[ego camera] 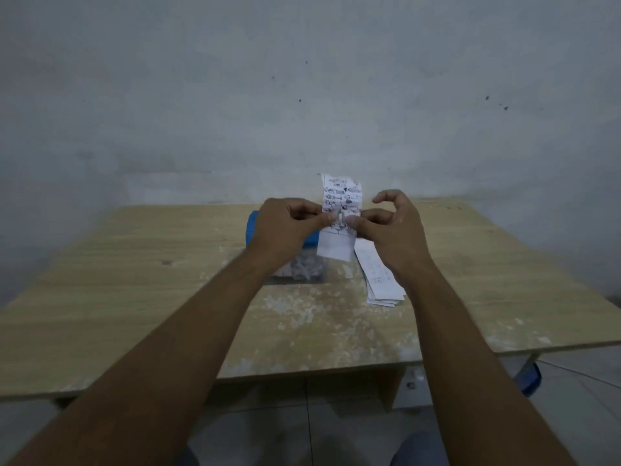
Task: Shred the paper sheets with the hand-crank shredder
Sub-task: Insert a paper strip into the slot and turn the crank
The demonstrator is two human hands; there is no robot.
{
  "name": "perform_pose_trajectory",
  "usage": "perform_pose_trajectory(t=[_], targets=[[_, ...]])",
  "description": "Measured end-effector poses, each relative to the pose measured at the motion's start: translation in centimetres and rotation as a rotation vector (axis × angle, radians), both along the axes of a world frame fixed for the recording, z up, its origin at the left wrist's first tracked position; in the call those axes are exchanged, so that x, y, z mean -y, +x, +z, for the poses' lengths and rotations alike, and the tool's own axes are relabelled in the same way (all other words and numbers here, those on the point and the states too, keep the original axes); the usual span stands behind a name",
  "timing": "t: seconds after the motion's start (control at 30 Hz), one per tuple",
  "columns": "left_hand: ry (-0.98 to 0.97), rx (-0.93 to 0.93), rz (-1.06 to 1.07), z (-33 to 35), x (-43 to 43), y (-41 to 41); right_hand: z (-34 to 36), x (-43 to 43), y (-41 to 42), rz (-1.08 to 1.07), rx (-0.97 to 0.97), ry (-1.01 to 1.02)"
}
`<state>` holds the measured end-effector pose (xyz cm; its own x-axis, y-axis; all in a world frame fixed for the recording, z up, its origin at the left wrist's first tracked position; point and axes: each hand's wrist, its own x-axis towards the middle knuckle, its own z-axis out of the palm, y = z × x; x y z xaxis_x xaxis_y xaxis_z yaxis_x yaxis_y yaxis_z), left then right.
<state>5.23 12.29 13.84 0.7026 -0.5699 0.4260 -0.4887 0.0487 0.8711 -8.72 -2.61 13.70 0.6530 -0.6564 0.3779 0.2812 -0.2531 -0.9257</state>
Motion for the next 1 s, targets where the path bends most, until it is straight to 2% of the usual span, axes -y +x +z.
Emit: perform_pose_trajectory(t=[0.1, 0.27, 0.47, 0.63, 0.83, 1.0], targets=[[-0.035, 0.031, -0.055, 1.6, -0.8, 1.8, 1.9, -0.1, 1.9, 0.004, 0.068, -0.123], [-0.139, 0.144, -0.007, 3.6, -2.0, 4.4, 4.0, -0.9, 5.9, 0.007, -0.031, -0.315], [0.162, 0.215, -0.041, 4.4, -3.3, 7.5, 5.3, -0.7, 8.6, 0.05, -0.168, -0.388], [0.196, 0.197, 0.003, 4.0, -3.5, 9.2, 5.9, -1.3, 10.3, 0.114, -0.111, -0.33], [0.187, 0.209, 0.041, 1.8, -2.9, 9.9, 5.0, -1.5, 11.9, 0.029, -0.191, -0.51], [0.166, 0.203, 0.083, 0.6, -2.6, 10.8, 4.1, -1.4, 12.9, 0.045, -0.192, -0.533]])
